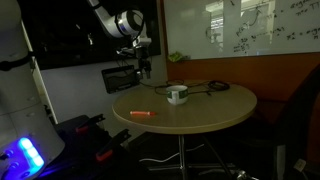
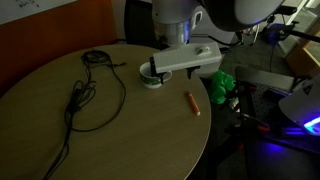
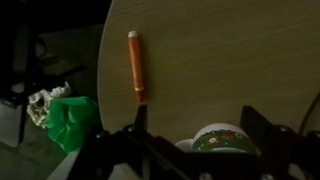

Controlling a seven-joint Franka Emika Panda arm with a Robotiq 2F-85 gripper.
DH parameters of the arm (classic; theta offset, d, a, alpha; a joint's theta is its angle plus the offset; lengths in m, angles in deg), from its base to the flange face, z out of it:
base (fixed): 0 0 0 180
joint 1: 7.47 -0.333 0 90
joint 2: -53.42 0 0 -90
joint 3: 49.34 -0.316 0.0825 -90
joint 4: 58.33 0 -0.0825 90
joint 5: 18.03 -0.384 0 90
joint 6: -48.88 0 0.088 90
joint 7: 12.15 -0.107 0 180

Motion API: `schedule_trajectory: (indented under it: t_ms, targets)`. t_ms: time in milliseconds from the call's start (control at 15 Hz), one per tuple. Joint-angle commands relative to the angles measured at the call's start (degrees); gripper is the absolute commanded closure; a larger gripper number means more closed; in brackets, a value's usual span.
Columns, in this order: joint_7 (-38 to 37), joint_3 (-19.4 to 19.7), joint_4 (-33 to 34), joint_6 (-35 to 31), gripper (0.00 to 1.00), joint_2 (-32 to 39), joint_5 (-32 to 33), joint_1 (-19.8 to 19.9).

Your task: Move the cup to the left

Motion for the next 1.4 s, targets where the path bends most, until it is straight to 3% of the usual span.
schedule_trajectory:
  t_ms: [0,133,400,600,1067,1333]
  targets:
    - [0.0,-0.3,0.1,0.1,0.00,0.0,0.1,0.3]
    - [1.8,-0.4,0.0,-2.4,0.00,0.4,-0.7,0.9]
    - [9.0,1.5,0.4,-18.2,0.00,3.7,3.7,2.2]
    - [13.0,3.3,3.5,-23.4,0.00,9.3,1.3,2.5]
    - [1.6,8.7,8.9,-13.2,0.00,14.1,-6.9,-0.4]
    - [-12.7,13.5,8.6,-10.6,0.00,12.1,-3.1,-3.8]
